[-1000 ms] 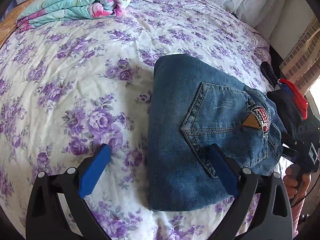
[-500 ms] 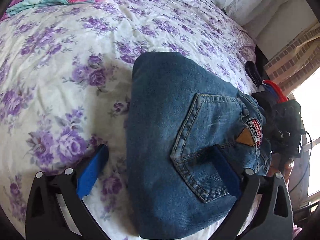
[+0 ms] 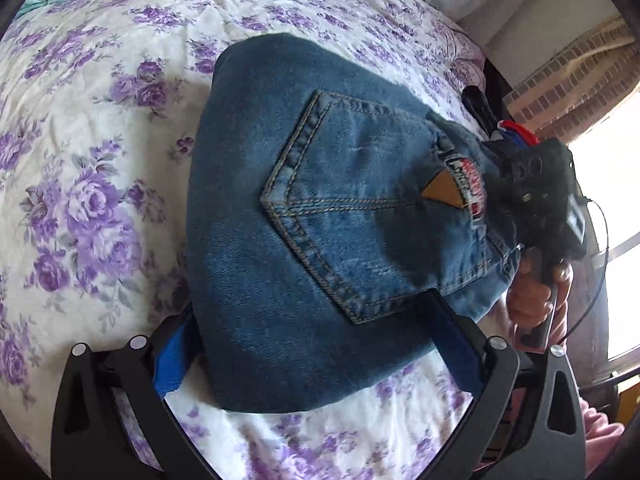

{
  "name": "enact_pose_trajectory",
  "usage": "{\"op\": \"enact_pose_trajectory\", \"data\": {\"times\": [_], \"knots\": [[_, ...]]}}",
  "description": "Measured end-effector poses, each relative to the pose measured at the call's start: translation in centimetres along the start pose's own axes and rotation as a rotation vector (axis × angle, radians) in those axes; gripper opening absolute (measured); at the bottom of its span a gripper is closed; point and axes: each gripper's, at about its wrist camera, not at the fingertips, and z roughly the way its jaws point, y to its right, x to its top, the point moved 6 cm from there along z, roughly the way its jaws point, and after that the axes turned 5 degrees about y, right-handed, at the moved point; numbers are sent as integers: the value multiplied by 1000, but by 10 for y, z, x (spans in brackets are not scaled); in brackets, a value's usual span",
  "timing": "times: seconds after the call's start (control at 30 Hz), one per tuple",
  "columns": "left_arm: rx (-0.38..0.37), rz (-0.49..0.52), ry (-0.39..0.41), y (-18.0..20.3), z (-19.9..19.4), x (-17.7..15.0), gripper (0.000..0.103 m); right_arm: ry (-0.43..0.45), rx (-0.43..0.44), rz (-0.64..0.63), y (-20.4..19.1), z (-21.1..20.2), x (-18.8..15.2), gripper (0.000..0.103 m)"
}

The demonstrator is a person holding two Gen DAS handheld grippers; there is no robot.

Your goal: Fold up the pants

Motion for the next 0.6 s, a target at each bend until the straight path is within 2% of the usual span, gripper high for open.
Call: {"op": "enact_pose_trajectory", "data": {"times": [0.03,0.1,0.13,0.2,0.3,0.43,0.5,0.6], "knots": [[5,3,18,1,-4,-1,92,13,-4,-6,-1,-4,-2,63],[10,9,46,2,-12,-3,79,37,16,-11,-6,-12,-5,56],[7,4,63,3,-17,-4,75,51,18,-28,-11,-16,-7,55],[-2,-12,83,1,-25,-5,61,75,2,-73,-23,-21,-9,53],[-23,-32,105,-1,-35,-5,55,107,-12,-148,-48,-28,-7,52],[-30,-10,150,3,-55,4,54,135,-12,-231,-79,-34,11,51],[-20,28,181,8,-68,26,54,149,-2,-252,-92,-36,32,51],[22,110,241,16,-85,78,54,189,28,-276,-112,-31,93,51]]}}
